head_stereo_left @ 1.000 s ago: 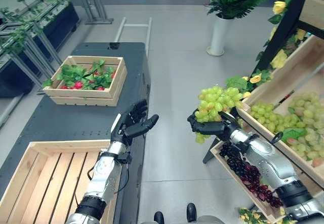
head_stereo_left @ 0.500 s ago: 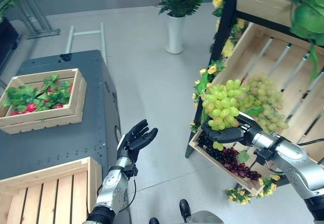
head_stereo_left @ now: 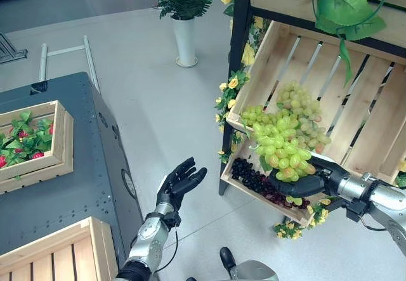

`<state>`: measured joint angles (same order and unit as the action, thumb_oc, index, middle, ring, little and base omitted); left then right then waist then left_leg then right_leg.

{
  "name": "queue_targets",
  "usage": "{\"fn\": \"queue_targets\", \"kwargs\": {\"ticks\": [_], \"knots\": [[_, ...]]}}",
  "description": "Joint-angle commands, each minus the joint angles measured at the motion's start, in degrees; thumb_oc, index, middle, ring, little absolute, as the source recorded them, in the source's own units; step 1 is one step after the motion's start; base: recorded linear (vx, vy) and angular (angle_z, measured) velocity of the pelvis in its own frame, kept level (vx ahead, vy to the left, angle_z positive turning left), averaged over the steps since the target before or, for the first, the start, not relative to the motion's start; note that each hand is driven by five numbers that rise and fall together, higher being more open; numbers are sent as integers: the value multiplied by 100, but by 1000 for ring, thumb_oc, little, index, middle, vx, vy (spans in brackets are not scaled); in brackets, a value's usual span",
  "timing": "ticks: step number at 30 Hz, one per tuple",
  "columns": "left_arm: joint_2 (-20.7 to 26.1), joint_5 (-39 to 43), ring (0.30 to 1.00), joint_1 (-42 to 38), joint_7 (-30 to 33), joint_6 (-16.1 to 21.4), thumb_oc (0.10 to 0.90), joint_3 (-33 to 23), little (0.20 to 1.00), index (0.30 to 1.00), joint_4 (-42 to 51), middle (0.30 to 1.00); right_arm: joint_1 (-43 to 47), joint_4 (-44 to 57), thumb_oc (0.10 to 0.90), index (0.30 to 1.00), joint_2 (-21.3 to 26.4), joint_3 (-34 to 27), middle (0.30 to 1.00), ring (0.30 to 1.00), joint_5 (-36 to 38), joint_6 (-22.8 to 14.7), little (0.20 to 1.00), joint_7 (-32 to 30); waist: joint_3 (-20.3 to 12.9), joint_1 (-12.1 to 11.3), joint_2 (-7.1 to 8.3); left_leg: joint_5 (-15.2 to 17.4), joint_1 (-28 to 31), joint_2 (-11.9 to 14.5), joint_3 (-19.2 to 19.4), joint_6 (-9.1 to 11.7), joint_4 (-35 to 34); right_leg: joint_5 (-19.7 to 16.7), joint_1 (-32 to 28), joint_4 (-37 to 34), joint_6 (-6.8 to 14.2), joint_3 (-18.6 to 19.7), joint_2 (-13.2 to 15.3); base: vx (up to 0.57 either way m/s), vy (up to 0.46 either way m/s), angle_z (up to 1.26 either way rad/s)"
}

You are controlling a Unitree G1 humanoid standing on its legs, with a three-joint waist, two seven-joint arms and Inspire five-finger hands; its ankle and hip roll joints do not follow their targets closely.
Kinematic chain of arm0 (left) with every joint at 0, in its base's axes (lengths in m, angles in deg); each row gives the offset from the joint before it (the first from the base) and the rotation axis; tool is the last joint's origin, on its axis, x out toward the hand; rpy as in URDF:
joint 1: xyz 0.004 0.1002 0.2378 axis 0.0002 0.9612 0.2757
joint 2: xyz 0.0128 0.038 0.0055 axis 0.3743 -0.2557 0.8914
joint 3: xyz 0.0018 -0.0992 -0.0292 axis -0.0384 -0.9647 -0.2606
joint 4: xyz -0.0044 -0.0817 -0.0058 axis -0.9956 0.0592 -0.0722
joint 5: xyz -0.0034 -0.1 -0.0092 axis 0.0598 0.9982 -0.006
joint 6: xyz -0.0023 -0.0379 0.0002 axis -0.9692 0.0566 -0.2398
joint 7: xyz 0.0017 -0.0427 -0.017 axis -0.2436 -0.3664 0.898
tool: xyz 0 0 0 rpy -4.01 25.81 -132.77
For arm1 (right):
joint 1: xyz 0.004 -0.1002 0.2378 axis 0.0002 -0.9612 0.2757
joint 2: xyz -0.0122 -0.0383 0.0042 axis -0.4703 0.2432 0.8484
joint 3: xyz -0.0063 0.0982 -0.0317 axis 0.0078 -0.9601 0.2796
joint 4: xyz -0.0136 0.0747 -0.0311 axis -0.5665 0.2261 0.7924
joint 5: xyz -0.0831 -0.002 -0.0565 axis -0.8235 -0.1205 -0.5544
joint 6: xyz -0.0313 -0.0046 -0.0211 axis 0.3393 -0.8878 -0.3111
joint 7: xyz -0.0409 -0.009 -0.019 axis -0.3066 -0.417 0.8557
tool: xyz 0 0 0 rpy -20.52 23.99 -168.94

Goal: Pick up the fruits from the basket on one side to the basket on the other side

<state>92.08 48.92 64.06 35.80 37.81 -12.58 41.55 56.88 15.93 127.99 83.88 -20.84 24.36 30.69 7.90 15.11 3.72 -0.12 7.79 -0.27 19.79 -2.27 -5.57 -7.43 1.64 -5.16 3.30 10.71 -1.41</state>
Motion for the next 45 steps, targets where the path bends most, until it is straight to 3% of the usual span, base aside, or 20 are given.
{"fn": "queue_targets", "kwargs": {"ticks": [1, 6, 7, 13, 20, 25, 31, 37, 39, 45], "knots": [[160, 227, 900, -236, -59, 375, 800, -35, 900, 900, 206, 900, 851, -829, 400, 300, 493, -1254, 300, 300, -317, -909, 300, -755, -427, -58, 93, 596, 16, -25, -350, -75, 57, 190, -159, 16, 36, 11, -146, 0, 0, 0], [218, 336, 900, -141, -68, 363, 800, -39, 900, 900, 250, 900, 1056, -1328, 400, 300, 846, -1455, 300, 300, -185, -1112, 300, -1220, -454, -101, 141, 610, -7, -18, -398, -75, 57, 191, -151, 16, 53, 16, -166, -13, -13, 0], [248, 379, 900, -117, -128, 301, 800, -50, 900, 900, 266, 900, 1182, -1491, 400, 300, 927, -1524, 300, 300, -55, -1111, 300, -1292, -464, -159, 211, 491, -73, -16, -355, -68, 57, 88, -89, 16, 26, 37, -174, -69, -69, -2], [300, 346, 900, -85, -228, 226, 800, 36, 900, 900, 355, 900, 1768, -2100, 400, 300, 1049, -1355, 300, 300, 167, -1150, 300, -1768, -481, -299, 270, 501, -88, -22, -460, -87, 57, 105, -106, 16, 26, -8, -183, -12, -15, -1], [451, 404, 900, -19, -368, 178, 800, 141, 900, 900, 297, 900, 2688, -3144, 400, 300, 1545, -1096, 300, 300, 555, -896, 300, -2002, -540, -462, 266, 523, -63, -49, -602, -97, 57, 141, -165, 16, 17, -93, -172, 9, -1, 0], [501, 435, 900, -43, -452, 164, 800, 262, 900, 900, 222, 900, 3235, -3763, 400, 300, 1602, -932, 300, 300, 1229, -820, 300, -2057, -588, -575, 256, 505, -111, -73, -699, -84, 57, 143, -147, 16, 3, -150, -158, 2, -1, 1], [452, 446, 900, -105, -634, 167, 800, 327, 900, 900, -5, 900, 3533, -3758, 400, 300, 1341, -876, 300, 300, 1817, -734, 300, -1888, -632, -610, 223, 507, -129, -82, -768, -68, 57, 166, -148, 16, -6, -214, -140, 1, 5, 2], [343, 384, 900, -155, -611, 121, 800, 264, 900, 900, -45, 900, 3126, -3134, 400, 300, 774, -846, 300, 300, 1539, -683, 300, -1472, -631, -593, 206, 509, -109, -96, -755, -78, 57, 168, -148, 16, -13, -227, -115, 0, 0, 0], [287, 339, 900, -197, -572, 166, 800, 210, 900, 900, -111, 900, 2906, -2628, 400, 300, 408, -675, 300, 300, 1514, -418, 300, -1120, -621, -573, 197, 509, -104, -102, -722, -91, 57, 172, -139, 16, -20, -225, -107, 0, 0, 0], [220, 292, 900, -236, -515, 237, 800, 92, 900, 900, -193, 900, 2493, -1977, 400, 300, -64, -342, 300, 300, 1415, -226, 300, -476, -604, -536, 189, 510, -91, -102, -658, -110, 57, 179, -138, 16, -30, -227, -89, -1, 8, -1]]}}
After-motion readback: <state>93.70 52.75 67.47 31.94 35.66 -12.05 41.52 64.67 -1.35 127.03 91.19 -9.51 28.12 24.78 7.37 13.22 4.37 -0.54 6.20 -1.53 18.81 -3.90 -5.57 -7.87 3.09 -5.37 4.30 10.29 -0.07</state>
